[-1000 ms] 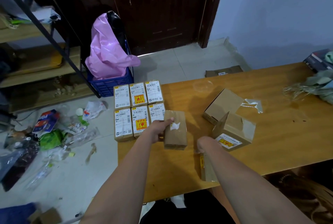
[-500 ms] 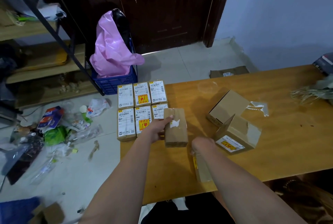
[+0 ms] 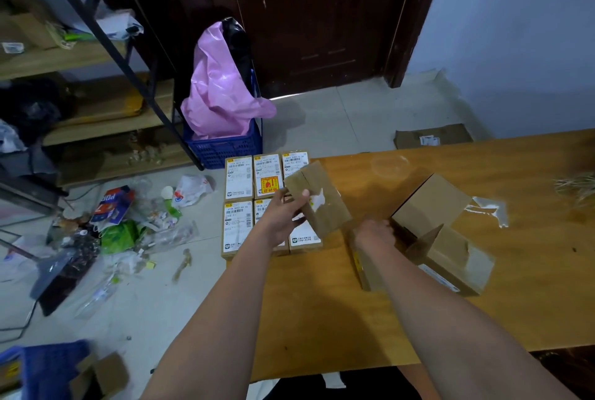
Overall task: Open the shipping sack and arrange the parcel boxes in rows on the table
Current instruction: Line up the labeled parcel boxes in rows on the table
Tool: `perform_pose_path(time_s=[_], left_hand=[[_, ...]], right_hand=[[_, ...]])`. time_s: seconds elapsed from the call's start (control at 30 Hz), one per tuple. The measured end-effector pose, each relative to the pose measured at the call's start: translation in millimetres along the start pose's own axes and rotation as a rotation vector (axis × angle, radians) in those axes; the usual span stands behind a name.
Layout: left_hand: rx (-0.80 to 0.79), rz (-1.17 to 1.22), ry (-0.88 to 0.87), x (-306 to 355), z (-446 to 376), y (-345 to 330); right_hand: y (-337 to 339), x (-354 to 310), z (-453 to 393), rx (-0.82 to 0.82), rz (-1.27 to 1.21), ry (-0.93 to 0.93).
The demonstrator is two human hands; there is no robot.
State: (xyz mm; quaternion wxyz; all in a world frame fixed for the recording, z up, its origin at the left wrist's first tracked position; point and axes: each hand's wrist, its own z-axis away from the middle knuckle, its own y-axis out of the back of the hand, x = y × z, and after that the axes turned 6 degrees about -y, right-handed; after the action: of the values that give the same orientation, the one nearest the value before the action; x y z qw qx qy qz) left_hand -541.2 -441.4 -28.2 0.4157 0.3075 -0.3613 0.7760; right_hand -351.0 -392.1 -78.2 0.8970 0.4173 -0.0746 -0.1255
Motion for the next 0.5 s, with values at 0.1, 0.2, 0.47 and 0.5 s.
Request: perform_pose_path(time_s=[0.1, 0.2, 0.47, 0.5], left_hand=[[-0.045, 0.010, -0.094, 9, -7, -2], [-0.084, 0.002, -0.142, 18, -15, -5], [-0.197, -0.177, -0.194, 32, -35, -30], [-0.158, -0.168, -0.178, 33, -38, -33]], right_hand=[[22, -7, -14, -0.003, -0.082, -0.008], [56, -28, -19, -0.311, -0.697, -0.051], [120, -48, -20, -0.839, -1.193, 0.050], [120, -47, -25, -0.814, -1.190, 0.077]])
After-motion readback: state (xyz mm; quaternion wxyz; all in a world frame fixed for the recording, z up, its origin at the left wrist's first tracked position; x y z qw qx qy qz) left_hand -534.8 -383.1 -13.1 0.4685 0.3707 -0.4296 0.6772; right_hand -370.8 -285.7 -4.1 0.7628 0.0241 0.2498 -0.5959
